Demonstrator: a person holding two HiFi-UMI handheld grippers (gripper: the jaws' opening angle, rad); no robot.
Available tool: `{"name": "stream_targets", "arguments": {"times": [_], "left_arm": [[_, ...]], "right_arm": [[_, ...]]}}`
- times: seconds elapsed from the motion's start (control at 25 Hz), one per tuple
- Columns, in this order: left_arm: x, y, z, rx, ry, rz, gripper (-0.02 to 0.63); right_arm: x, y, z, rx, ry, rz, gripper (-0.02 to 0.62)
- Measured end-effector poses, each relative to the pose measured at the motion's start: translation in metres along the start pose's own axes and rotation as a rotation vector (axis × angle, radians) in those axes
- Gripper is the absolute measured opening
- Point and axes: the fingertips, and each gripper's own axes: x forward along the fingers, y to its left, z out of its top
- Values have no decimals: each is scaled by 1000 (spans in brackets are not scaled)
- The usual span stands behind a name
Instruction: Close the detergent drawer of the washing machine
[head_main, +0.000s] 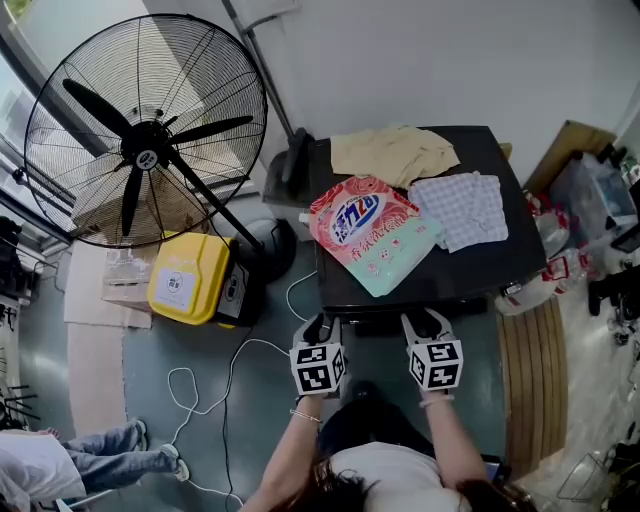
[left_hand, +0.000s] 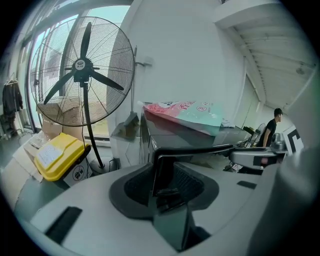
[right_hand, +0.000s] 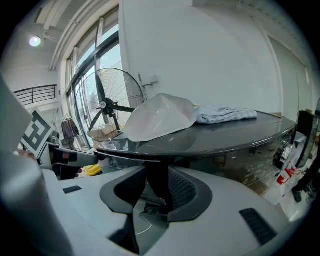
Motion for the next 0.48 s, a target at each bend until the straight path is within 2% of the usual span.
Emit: {"name": "stream_targets", "arguments": {"times": [0.28, 0.4, 0.48], "left_arm": [[3, 1, 3, -18, -3, 12, 138], [9, 4, 7, -22, 5, 24, 132], [9, 4, 7, -28, 2, 26, 131]], "right_arm": [[0, -2, 1, 24, 0, -44, 160], [0, -7, 1, 35, -4, -83, 101], [0, -9, 1, 35, -6, -85, 92]]}}
